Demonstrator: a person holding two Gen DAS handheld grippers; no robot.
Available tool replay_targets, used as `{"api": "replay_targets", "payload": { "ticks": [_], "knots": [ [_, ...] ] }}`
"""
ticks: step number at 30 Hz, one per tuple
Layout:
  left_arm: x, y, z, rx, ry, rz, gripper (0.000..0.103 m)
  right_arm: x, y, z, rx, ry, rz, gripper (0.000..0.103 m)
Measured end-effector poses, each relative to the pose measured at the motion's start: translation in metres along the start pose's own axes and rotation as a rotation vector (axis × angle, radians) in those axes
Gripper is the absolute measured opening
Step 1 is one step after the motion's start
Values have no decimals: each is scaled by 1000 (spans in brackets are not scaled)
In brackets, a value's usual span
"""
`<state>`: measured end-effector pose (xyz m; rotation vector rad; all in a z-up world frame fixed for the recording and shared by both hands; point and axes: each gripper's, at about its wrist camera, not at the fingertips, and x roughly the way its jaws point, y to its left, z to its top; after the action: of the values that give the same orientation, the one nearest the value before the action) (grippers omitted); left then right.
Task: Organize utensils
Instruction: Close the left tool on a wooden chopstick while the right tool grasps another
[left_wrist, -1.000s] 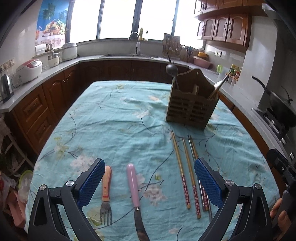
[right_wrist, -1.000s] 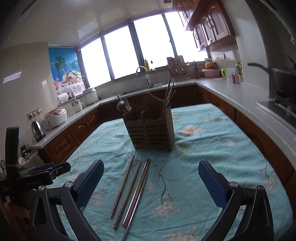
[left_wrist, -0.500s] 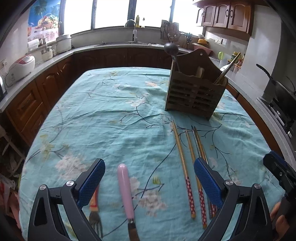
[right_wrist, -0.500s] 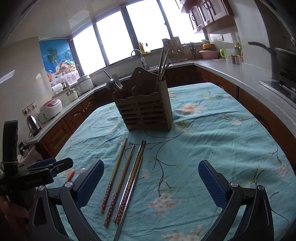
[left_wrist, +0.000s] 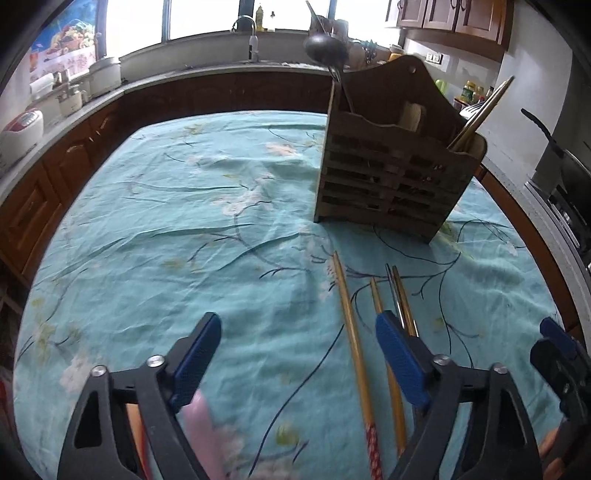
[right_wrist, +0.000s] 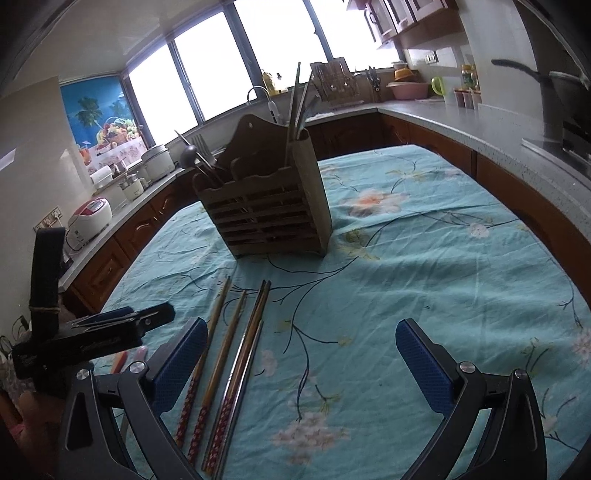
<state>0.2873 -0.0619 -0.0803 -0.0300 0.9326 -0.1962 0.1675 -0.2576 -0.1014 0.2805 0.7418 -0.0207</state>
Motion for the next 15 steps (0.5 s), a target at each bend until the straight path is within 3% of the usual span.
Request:
{"api": "replay_targets", "payload": {
  "ticks": [9,11,13,14,15],
  "knots": [
    [54,-3,20,13,47,-21,64,25,-9,8,23,38,-7,100],
    [64,-2,18,12,75,-25,45,29,-10,10,31,44,-12,96],
    [66,0,15,20,68,-29,39,34,-9,12,34,52,-15,88],
    [67,-1,14,37,74,-7,25,37,-8,12,34,56,-13,87],
    [68,0,12,52,74,9,21,40,-6,12,32,61,-11,83]
  ]
}}
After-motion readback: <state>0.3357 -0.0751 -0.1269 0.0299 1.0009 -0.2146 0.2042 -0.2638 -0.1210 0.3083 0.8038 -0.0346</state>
